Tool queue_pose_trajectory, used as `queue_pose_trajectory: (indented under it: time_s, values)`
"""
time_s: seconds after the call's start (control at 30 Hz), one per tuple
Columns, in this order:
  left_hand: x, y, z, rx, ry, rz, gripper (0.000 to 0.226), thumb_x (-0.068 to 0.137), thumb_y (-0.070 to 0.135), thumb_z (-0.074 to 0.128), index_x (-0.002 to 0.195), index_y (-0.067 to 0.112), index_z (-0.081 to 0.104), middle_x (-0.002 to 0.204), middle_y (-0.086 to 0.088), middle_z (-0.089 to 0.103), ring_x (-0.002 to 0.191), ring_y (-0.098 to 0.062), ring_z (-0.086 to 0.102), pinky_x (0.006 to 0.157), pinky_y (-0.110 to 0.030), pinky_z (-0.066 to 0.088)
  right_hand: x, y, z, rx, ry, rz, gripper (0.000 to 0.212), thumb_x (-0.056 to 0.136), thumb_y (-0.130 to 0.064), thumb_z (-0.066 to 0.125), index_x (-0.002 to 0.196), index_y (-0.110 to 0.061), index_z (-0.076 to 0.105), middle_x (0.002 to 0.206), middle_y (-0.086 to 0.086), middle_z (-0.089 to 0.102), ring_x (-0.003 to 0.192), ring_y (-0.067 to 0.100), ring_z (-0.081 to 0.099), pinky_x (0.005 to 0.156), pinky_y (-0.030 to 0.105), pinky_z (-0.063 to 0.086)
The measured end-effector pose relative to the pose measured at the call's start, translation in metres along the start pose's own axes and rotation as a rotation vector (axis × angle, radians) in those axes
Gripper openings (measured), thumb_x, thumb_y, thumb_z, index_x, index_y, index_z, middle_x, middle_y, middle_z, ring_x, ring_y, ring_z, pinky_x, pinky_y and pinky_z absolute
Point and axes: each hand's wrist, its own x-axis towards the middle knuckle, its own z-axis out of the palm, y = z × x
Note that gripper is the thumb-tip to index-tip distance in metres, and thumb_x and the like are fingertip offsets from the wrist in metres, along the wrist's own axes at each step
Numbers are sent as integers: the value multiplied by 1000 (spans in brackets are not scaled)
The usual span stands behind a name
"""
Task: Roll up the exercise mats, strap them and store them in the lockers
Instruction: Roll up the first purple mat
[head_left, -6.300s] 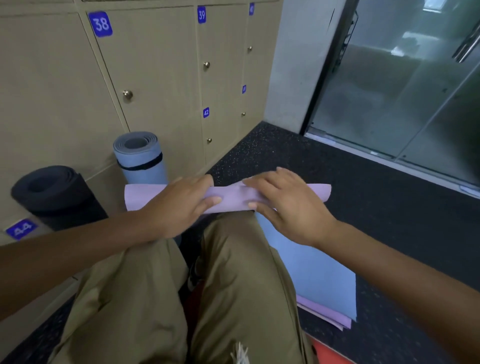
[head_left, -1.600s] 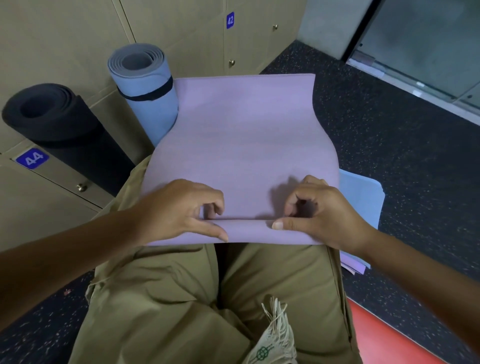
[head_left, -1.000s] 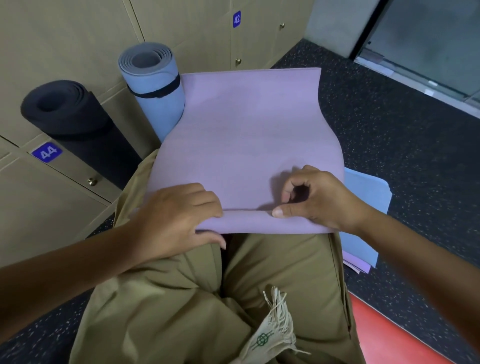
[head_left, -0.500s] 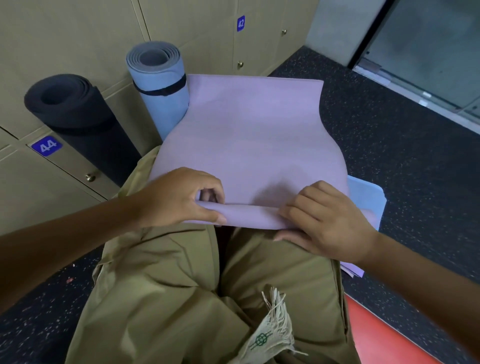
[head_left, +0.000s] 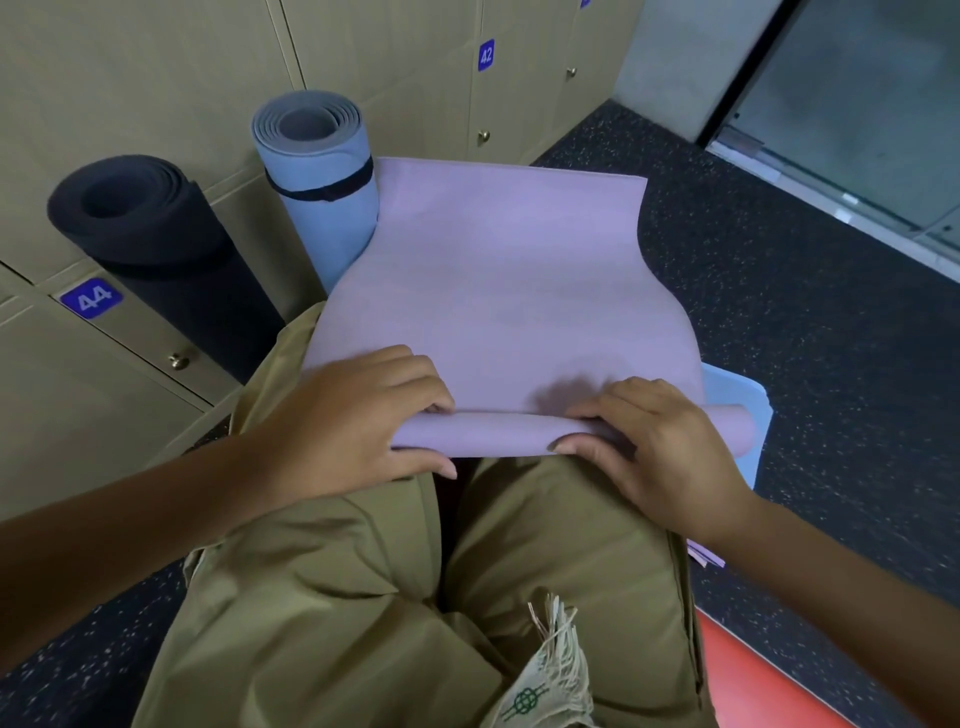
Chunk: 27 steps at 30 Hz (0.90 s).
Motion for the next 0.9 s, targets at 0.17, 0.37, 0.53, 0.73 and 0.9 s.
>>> queue_pose_trajectory:
  time_s: [0.17, 0.37, 0.53, 0.73, 0.9]
  values:
    - [-3, 11, 4, 6, 34, -156, 43, 89, 62, 54, 99, 24, 72, 92, 13, 63, 86, -14, 57, 74, -38, 50, 13, 7, -3, 99, -53, 78, 32, 96, -49, 61, 95, -20, 74, 81, -12, 58, 87, 14, 51, 79, 18, 40]
    - [7, 6, 5, -74, -12, -239, 43, 92, 59, 46, 91, 25, 72, 85, 11, 65, 81, -11, 56, 72, -37, 49, 20, 5, -5, 55, -11, 136, 32, 93, -48, 67, 99, -17, 70, 106, -4, 53, 96, 19, 53, 87, 22, 41]
    - [25, -8, 6, -154, -118, -277, 53, 89, 66, 39, 91, 27, 74, 80, 11, 66, 82, -10, 55, 76, -39, 48, 17, -9, 1, -227, 138, -38, 27, 102, -24, 62, 81, -7, 64, 81, 8, 58, 72, 32, 51, 65, 45, 41]
    - [42, -28, 4, -181, -151, -289, 47, 86, 75, 44, 88, 38, 73, 84, 16, 70, 98, -4, 54, 88, -40, 48, 9, 2, 5, -308, 123, -97, 34, 97, -37, 70, 96, -3, 73, 90, 10, 68, 80, 35, 62, 71, 47, 47]
    - [52, -28, -2, -190, 58, -147, 33, 89, 55, 64, 99, 25, 72, 93, 17, 66, 93, -6, 58, 87, -21, 44, 16, 17, 8, -169, 63, 4, 42, 92, -46, 72, 106, -6, 72, 96, 5, 68, 89, 31, 63, 80, 42, 47]
